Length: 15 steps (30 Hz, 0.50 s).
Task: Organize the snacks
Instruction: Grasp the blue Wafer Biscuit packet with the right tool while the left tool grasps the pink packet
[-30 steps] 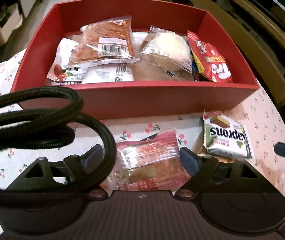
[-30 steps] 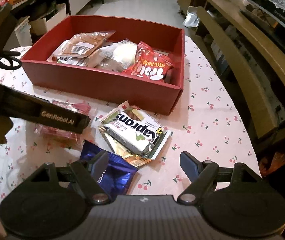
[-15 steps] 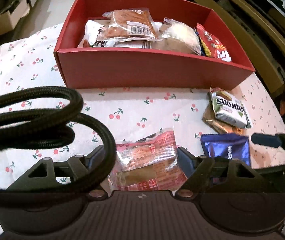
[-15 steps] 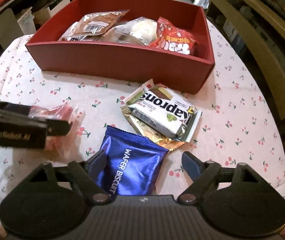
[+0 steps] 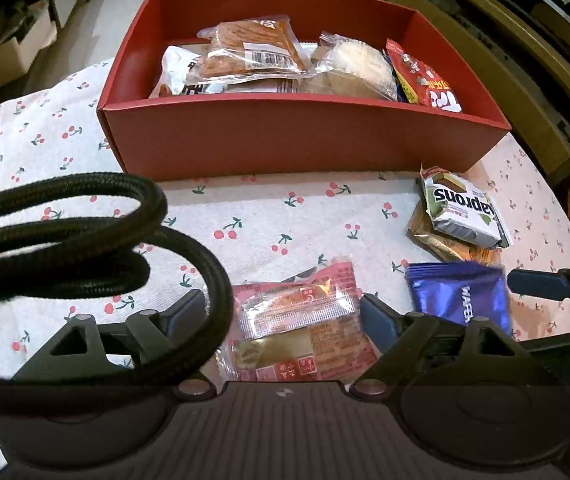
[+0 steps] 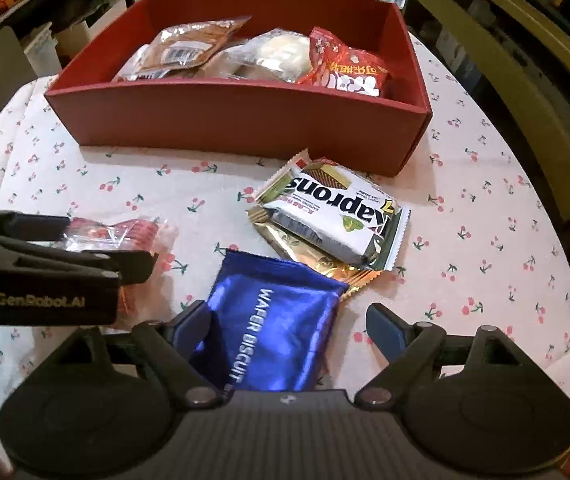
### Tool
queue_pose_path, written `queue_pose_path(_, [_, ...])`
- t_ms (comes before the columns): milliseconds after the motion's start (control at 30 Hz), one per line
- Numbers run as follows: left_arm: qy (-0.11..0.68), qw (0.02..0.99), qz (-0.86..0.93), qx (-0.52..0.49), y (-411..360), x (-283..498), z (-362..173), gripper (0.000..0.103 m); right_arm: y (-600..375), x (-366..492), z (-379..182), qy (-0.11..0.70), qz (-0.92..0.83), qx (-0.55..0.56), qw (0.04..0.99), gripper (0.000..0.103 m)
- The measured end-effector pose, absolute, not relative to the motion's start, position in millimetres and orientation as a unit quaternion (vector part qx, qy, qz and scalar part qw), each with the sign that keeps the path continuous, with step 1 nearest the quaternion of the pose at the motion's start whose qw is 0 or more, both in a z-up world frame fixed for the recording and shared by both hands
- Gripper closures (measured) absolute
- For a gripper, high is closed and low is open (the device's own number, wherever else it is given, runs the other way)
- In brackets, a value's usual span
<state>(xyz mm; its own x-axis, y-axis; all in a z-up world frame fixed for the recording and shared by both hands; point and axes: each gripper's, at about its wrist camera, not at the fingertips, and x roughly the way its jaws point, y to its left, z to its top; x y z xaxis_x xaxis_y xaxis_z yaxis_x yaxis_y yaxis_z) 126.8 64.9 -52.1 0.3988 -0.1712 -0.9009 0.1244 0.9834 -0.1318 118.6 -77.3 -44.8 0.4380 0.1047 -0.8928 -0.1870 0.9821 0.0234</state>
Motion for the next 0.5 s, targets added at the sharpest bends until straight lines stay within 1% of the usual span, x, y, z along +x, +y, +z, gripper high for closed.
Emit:
queue_pose_path(100, [0.542,0.835,-0.088,-0.031,69.2,128.2,-51.4,0.015,-76.3,117.4,-40.2,0.519,0.088,-0.037,0.85,0.0])
queue_pose_path(267, [0.542,0.836,-0.088,-0.025,68.2,128.1,-52.1,0.014,-70.5,122.9,-62.0,0.548,0.089,-0.045,0.83,0.0])
queue_pose_path(400, [0.537,0.839,-0.089,-0.015,67.1,125.9,-53.1,0.014,-81.2,122.5,-63.9,0.546,0.087,-0.029,0.833,0.0])
queue_pose_path(467, [0.535,0.84,-0.092,-0.008,66.5,124.2,-52.8,0.016,-85.1,121.1,-61.8,0.543,0.087,-0.027,0.835,0.002])
queue_pose_path(500, [0.534,0.84,-0.094,-0.008,66.8,123.2,-52.3,0.018,-85.8,119.9,-60.9,0.54,0.09,-0.03,0.837,0.007])
